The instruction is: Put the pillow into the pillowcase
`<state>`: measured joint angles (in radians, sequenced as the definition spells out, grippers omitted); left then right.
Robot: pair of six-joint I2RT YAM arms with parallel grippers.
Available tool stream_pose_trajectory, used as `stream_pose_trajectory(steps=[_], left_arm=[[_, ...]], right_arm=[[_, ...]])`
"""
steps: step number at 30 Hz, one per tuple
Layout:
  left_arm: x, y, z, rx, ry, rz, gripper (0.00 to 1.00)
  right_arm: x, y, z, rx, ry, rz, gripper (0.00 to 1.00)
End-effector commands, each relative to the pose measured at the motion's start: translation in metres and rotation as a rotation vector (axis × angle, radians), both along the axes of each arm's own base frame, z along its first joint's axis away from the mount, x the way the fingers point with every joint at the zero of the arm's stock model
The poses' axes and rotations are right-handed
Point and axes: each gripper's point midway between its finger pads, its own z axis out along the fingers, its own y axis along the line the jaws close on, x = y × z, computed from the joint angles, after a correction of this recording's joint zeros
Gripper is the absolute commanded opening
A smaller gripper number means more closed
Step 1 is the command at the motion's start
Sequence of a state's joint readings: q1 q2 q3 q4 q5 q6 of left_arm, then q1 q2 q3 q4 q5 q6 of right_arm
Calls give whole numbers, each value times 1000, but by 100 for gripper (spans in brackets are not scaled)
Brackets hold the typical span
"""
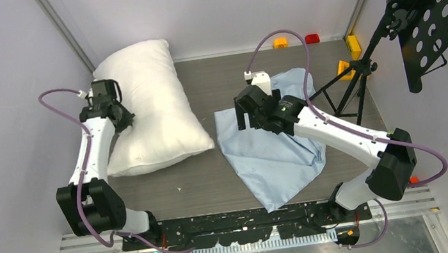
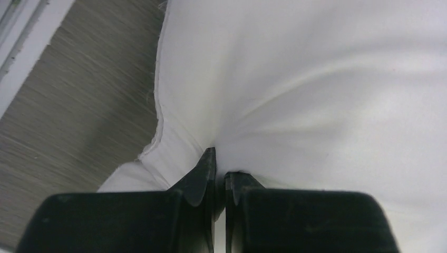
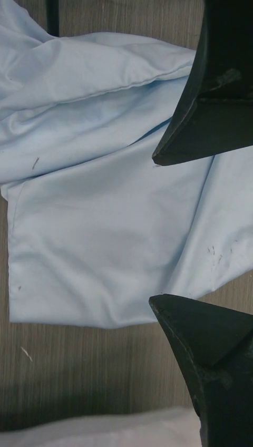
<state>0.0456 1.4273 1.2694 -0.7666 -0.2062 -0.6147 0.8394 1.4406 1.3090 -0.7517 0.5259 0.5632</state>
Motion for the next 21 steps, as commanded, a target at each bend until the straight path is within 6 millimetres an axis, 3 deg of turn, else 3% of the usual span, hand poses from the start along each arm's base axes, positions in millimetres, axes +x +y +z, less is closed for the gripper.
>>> stream_pose_trajectory(steps=[1, 2, 6, 8, 10, 15, 18, 21], left_arm=[[-6, 14, 11, -13, -9, 20, 1], [-4, 3, 12, -52, -15, -20, 8], [0, -15, 38, -39, -77, -115, 66], [-2, -21, 55, -11, -111, -157, 79], [-7, -28, 72, 0, -141, -195, 86], [-27, -78, 104, 24, -198, -375, 88], [-40, -123, 107, 24, -207, -495, 88], [-49, -175, 93, -48, -203, -603, 88]], right_arm=[[9, -16, -13, 10, 24, -59, 96], [10, -19, -18, 9, 38, -62, 96], [2, -24, -41, -24, 98, -48, 96], [-9, -22, -59, -26, 151, -20, 96], [-23, -18, -79, -19, 199, 15, 96], [-64, 1, -117, -23, 284, 118, 96], [-86, 15, -129, -14, 301, 155, 96], [-104, 27, -137, 4, 312, 173, 96]])
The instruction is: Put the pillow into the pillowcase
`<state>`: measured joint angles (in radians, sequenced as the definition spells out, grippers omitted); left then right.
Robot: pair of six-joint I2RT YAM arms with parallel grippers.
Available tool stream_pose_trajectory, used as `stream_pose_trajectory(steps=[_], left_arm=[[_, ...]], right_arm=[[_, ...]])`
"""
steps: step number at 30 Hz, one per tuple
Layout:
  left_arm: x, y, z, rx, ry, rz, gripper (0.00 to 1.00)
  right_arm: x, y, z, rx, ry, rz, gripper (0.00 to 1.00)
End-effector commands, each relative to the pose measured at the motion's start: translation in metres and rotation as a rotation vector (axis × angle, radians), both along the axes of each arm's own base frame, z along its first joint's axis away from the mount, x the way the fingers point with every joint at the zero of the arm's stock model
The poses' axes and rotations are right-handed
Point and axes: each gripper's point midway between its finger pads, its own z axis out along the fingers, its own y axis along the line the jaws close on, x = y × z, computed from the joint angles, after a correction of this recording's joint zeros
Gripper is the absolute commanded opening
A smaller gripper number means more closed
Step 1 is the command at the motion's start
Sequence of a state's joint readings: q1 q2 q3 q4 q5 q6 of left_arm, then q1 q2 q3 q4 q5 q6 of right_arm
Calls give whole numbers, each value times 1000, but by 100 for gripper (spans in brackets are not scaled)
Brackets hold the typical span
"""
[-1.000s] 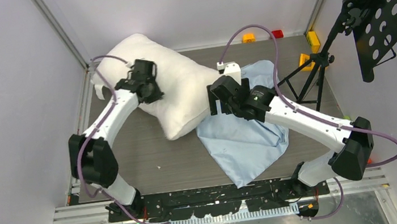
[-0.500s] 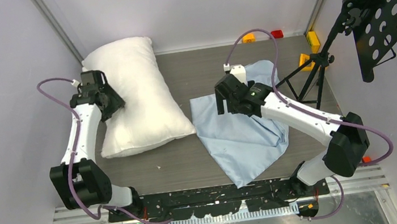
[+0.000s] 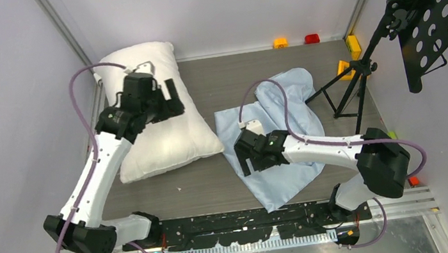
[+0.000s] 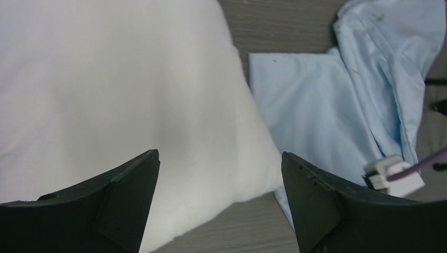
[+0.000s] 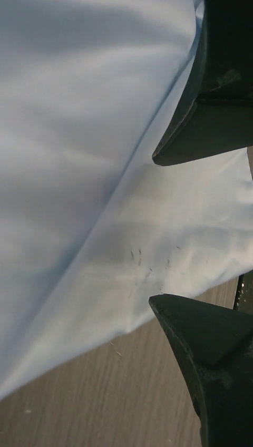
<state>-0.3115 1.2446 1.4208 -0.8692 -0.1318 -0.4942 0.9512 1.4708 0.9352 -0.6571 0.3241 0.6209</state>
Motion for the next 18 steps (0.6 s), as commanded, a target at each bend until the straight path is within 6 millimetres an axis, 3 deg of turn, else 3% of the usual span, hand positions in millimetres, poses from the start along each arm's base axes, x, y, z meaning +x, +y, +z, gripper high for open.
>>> stream_pose_trajectory(steps=[1, 3, 5, 8, 10, 13, 18], left_arm=[[-15, -66, -18, -43, 27, -154, 87], [-12, -95, -44, -67, 66, -206, 83], [-6, -112, -73, -86, 117, -215, 78], [0, -108, -117, -28, 204, -162, 65], [1, -80, -138, 55, 259, -61, 58], [-4, -11, -157, 154, 319, 150, 57], [-15, 85, -161, 55, 336, 401, 56]], right_arm=[[-16, 30, -2, 108, -10, -11, 96], [-26, 36, -10, 113, 5, -2, 95], [-34, 42, -19, 111, 20, 6, 94], [-45, 49, -33, 90, 36, 20, 91], [-50, 55, -39, 87, 49, 30, 87], [-51, 67, -43, 85, 58, 46, 76], [-37, 104, -20, 119, 31, 108, 16]])
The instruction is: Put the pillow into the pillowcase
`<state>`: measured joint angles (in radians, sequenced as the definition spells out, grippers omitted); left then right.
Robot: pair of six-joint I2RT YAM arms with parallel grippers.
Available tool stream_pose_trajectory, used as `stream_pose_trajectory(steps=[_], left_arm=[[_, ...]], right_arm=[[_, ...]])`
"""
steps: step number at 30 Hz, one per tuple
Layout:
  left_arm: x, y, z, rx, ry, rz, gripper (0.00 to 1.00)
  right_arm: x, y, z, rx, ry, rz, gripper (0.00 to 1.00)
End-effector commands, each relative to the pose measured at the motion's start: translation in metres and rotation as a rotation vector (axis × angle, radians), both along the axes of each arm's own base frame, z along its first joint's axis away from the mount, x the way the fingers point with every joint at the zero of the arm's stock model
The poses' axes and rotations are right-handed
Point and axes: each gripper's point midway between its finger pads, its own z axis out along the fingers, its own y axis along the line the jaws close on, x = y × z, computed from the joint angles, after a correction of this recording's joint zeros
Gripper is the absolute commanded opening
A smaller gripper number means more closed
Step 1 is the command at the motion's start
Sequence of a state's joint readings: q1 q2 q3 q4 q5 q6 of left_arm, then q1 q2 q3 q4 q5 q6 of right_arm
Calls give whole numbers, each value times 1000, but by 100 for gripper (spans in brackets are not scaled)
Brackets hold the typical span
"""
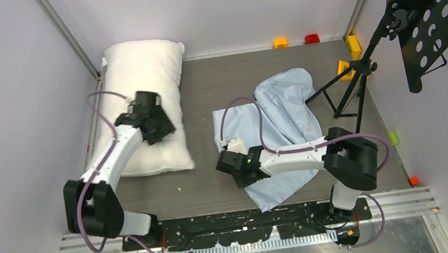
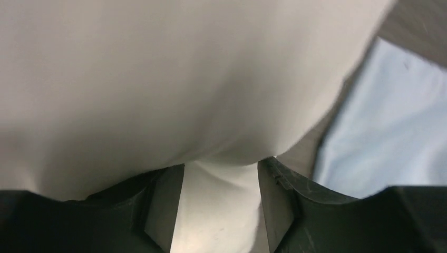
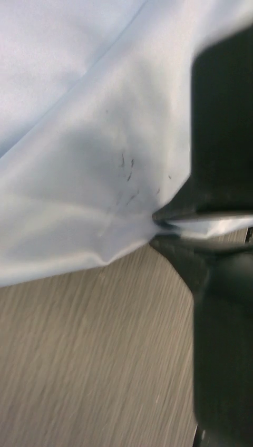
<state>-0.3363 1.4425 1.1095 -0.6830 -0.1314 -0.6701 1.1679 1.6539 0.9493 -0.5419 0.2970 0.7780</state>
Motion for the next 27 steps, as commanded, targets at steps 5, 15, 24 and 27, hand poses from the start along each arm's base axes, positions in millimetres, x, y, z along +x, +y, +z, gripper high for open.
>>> stream_pose_trajectory(steps=[5, 15, 24, 27], left_arm=[[-10, 123, 17, 90, -5, 306, 58], [-1, 32, 82, -39, -187, -44, 85], [-29, -56, 54, -37, -105, -294, 88], [-38, -80, 24, -9, -35, -362, 87]], right_arm=[[32, 90, 76, 184, -80, 99, 0], [55, 73, 154, 198, -226, 114, 66], [167, -47, 160, 72, -288, -260, 78], [204, -79, 145, -50, -311, -350, 78]])
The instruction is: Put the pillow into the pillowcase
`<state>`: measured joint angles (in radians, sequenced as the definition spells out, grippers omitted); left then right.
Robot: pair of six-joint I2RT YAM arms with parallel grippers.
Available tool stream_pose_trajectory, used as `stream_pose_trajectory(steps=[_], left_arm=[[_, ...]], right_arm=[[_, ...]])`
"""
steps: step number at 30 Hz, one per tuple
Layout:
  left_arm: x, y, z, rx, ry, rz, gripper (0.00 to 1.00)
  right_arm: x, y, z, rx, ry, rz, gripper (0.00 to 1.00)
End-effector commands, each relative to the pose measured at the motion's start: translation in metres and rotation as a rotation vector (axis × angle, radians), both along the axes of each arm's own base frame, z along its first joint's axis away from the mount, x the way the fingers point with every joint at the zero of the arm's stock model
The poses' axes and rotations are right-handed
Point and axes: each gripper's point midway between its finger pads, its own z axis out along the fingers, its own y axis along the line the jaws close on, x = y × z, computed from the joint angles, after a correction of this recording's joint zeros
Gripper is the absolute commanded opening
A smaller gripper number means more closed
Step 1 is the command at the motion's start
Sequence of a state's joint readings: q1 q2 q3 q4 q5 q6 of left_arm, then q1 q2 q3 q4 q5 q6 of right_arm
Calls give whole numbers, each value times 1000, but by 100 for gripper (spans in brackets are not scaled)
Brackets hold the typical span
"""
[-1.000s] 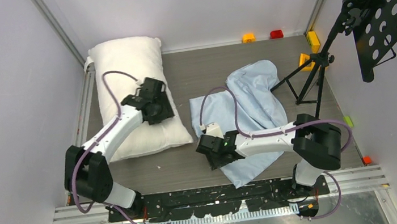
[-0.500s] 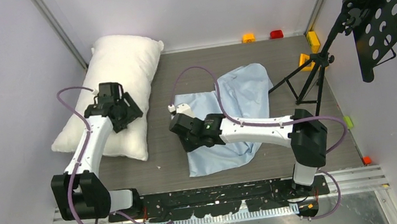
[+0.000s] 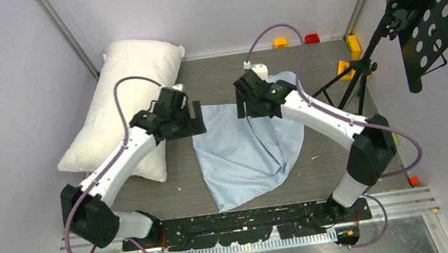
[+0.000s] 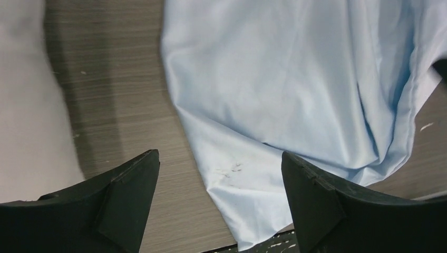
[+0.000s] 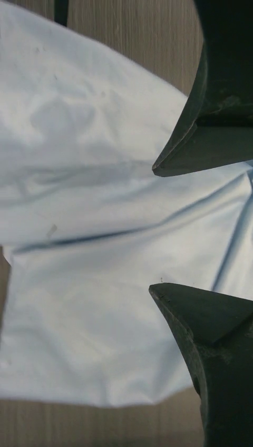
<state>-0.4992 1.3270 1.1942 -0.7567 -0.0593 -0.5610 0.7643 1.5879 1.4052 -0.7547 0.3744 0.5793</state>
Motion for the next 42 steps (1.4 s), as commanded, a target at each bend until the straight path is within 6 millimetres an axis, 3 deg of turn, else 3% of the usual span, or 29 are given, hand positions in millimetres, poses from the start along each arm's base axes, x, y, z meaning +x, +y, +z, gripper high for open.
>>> stream_pose_trajectory(steps=[1, 7, 13, 15, 17, 19, 23, 27, 30, 34, 36, 38, 40, 42], left_arm=[[-8, -27, -46, 67, 87, -79, 87], [-5, -32, -109, 165, 208, -75, 81], [-9, -30, -155, 243, 271, -31, 76], [-10, -27, -163, 265, 279, -14, 63], [-11, -23, -166, 283, 287, 0, 34], [-13, -18, -156, 292, 277, 15, 3], [-26, 6, -113, 307, 206, 47, 0], [-59, 37, -63, 321, 171, 50, 0], [-81, 60, -27, 312, 118, 73, 0], [-112, 67, 15, 206, 79, 40, 0], [-126, 62, 30, 144, 73, -4, 0], [-139, 55, 40, 95, 82, -65, 0], [-152, 44, 46, 36, 100, -146, 0], [-164, 28, 46, -32, 128, -226, 0]], right_arm=[[47, -46, -18, -179, -17, -137, 78], [88, -78, -53, -269, 21, -236, 78], [93, -96, -72, -356, 48, -269, 70], [90, -103, -78, -370, 63, -280, 63], [88, -106, -82, -377, 74, -281, 53], [88, -107, -81, -381, 73, -277, 31], [98, -99, -64, -358, 58, -265, 2], [117, -73, -29, -276, 12, -231, 0], [123, -40, 10, -226, -51, -181, 0], [115, -5, 65, -170, -131, -119, 0], [103, -9, 84, -163, -151, -120, 0], [89, -26, 89, -180, -162, -144, 0], [69, -57, 80, -237, -150, -198, 0], [44, -95, 39, -305, -60, -251, 0]])
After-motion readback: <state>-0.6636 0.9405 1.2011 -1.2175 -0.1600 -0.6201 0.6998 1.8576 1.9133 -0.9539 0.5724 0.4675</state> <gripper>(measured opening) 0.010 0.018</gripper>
